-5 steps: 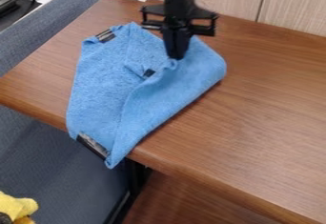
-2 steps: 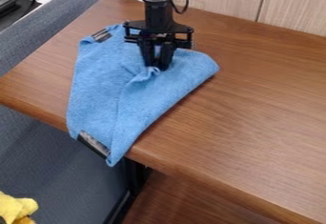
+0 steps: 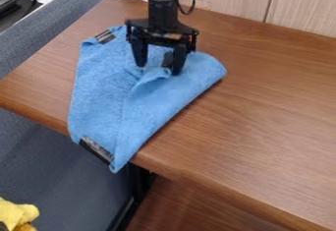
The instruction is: Fold the cloth from bottom right to top left
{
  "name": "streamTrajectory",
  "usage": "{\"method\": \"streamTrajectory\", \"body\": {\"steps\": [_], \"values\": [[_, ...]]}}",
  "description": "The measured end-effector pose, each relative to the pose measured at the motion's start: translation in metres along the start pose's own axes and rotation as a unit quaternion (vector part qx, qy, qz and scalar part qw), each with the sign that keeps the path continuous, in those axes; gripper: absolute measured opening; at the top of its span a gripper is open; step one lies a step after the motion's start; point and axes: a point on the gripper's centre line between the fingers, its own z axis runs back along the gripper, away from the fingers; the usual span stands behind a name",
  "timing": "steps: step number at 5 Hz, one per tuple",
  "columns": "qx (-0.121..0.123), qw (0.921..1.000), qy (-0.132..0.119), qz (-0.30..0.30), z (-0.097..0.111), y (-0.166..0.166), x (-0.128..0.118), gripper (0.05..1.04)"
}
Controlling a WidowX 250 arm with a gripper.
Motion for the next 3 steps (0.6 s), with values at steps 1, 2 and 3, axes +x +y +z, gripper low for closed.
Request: {"method": "streamTrajectory", "body": {"steps": [1,2,3], "values": [[0.007,0.9997,-0.021,0.005,0.019,0.003,-0.002,1.009],[0.017,0.9989,-0.041,0.016,0.042,0.009,-0.005,1.003],[0.028,0.9975,-0.060,0.023,0.057,0.008,-0.008,1.001]]}}
